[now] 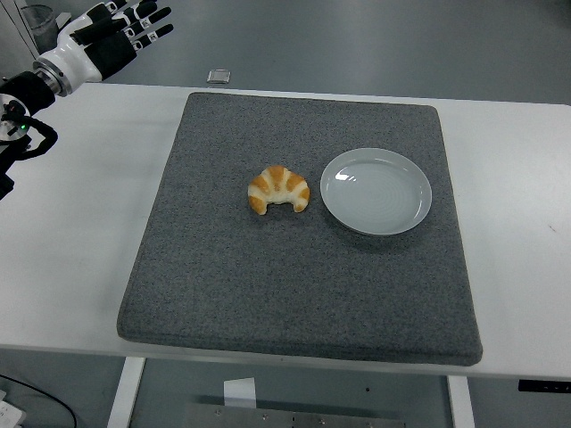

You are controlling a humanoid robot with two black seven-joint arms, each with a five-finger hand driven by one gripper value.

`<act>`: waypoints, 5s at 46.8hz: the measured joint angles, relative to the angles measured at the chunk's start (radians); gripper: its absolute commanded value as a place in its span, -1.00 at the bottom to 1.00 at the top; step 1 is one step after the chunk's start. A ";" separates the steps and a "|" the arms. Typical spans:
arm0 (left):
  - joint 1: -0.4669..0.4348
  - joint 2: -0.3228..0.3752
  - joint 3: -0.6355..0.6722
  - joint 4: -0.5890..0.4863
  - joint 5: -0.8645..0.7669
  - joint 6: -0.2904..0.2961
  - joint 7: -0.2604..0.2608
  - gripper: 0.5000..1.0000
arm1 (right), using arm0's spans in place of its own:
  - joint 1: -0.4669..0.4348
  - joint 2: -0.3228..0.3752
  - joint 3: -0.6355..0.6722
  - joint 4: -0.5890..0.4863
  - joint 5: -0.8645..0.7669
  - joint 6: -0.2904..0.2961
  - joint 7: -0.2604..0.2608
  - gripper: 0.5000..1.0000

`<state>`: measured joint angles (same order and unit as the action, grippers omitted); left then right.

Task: Place the bread on the plate

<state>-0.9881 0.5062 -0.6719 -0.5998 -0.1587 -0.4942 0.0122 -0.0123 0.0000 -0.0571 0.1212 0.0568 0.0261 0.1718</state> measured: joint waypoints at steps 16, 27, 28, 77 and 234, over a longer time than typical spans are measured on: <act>0.001 0.000 0.000 -0.001 -0.001 0.003 0.000 1.00 | 0.000 0.000 0.000 0.000 0.000 0.000 0.000 0.73; 0.005 0.000 0.008 -0.001 0.008 0.015 0.005 1.00 | 0.000 0.000 0.000 0.000 0.000 0.000 0.000 0.73; 0.006 0.000 0.009 0.000 0.009 0.014 0.006 1.00 | 0.000 0.000 0.000 0.000 0.000 0.000 0.000 0.73; -0.098 0.118 0.205 -0.356 0.683 0.070 -0.110 0.79 | 0.000 0.000 0.000 0.000 0.000 0.000 0.000 0.73; -0.041 -0.162 0.544 -0.371 1.599 0.536 -0.169 -1.00 | 0.000 0.000 0.000 0.000 0.000 0.000 0.000 0.73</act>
<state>-1.0291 0.3441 -0.1278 -0.9709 1.4403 0.0419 -0.1566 -0.0122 0.0000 -0.0568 0.1212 0.0567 0.0261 0.1718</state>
